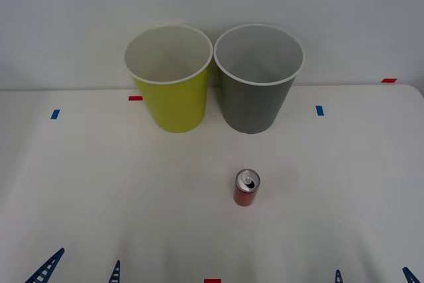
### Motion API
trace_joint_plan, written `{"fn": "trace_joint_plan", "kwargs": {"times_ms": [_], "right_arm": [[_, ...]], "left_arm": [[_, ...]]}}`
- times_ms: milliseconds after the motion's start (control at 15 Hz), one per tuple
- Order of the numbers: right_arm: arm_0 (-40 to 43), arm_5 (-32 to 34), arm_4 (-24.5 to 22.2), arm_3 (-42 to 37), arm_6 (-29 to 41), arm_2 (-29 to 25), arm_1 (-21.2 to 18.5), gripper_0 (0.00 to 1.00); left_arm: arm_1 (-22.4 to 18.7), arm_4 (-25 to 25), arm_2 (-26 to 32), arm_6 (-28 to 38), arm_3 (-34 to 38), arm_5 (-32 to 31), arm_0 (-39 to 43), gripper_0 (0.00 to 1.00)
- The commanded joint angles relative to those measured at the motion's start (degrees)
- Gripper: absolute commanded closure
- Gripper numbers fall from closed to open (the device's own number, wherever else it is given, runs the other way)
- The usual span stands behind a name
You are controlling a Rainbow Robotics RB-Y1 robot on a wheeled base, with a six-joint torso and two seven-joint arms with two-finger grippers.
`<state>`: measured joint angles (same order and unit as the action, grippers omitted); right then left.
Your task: Put cans in the gray bin and PET bottles in the light green bin.
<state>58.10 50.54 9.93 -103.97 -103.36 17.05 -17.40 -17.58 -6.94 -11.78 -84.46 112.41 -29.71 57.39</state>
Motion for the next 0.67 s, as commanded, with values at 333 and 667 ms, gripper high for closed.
{"fn": "trace_joint_plan", "kwargs": {"times_ms": [333, 667], "right_arm": [[0.00, 0.00, 0.00, 0.00, 0.00, 0.00, 0.00, 0.03], [0.00, 0.00, 0.00, 0.00, 0.00, 0.00, 0.00, 0.03]], "left_arm": [[0.00, 0.00, 0.00, 0.00, 0.00, 0.00, 0.00, 0.00], [0.00, 0.00, 0.00, 0.00, 0.00, 0.00, 0.00, 0.00]]}}
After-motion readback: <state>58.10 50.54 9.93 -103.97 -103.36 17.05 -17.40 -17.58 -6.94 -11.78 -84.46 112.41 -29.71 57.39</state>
